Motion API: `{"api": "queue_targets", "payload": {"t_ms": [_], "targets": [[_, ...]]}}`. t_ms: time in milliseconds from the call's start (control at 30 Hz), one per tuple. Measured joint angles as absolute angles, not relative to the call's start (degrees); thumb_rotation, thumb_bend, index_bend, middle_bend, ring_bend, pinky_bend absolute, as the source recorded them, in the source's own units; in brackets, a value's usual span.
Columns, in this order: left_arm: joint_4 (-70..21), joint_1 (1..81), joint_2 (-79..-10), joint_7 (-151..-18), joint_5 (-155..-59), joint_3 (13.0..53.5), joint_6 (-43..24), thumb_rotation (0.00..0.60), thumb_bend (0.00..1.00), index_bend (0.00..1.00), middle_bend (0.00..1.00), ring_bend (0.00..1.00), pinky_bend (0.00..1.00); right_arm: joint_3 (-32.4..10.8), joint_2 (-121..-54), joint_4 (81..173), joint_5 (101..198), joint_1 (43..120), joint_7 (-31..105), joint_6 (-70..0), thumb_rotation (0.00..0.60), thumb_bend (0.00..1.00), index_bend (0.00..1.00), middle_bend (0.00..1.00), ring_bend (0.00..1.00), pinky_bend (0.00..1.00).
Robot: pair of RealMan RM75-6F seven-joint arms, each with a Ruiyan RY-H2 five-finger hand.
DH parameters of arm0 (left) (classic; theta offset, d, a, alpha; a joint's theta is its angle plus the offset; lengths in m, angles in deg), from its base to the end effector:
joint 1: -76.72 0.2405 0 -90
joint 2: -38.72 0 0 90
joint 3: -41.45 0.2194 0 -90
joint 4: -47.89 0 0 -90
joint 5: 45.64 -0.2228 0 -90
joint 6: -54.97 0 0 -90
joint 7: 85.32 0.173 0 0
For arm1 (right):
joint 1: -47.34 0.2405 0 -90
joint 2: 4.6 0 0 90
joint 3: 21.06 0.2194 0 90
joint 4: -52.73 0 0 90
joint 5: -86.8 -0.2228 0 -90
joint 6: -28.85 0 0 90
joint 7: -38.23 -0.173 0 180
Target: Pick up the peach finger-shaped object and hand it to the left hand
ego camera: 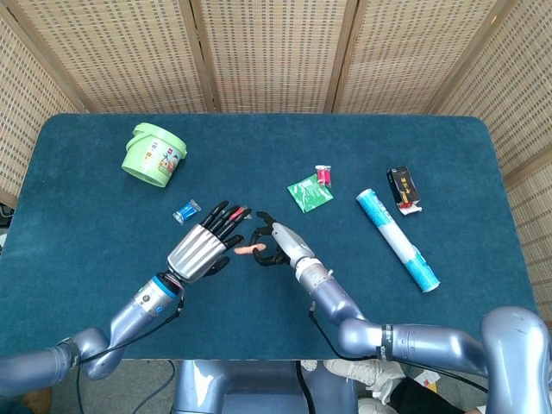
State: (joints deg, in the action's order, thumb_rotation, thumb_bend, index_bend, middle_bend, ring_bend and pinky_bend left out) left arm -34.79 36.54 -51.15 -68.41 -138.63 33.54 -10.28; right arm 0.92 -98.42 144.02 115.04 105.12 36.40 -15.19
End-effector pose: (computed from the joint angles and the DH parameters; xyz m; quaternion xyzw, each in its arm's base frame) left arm -0.0643 0.3106 -0.0284 -0.7845 -0.1753 -0.4709 0.3633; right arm -0.0029 -0.3488 -0.0827 0.5411 -0.7103 0.4131 0.1791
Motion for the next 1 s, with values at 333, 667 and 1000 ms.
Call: {"api": "queue_targets", "payload": {"t_ms": [333, 667, 1000], "targets": [[-34.86, 35.76, -52.63, -67.32, -137.28, 33.41, -10.05, 0.600, 0.36, 0.44, 0.00, 0.00, 0.00, 0.97, -97.96, 144.86, 115.60, 104.63, 35.82, -15.26, 0.600, 0.69, 0.70, 0.10, 0.00, 0.00], [-33.61, 35.47, -54.79, -68.16, -136.81, 33.20, -11.38, 0.600, 0.39, 0.47, 0.00, 0.00, 0.00, 0.96, -97.88, 145.07, 116.17, 104.31, 35.11, -14.85, 0.600, 0.68, 0.71, 0.10, 0.00, 0.00], [-33.34, 35.15, -55.69, -67.13, -136.56, 33.28, -12.04, 0.600, 0.41, 0.48, 0.00, 0.00, 0.00, 0.86, -97.68, 145.21, 116.70, 103.98, 34.53, -14.70, 0.600, 0.69, 0.71, 0.10, 0.00, 0.00]]}}
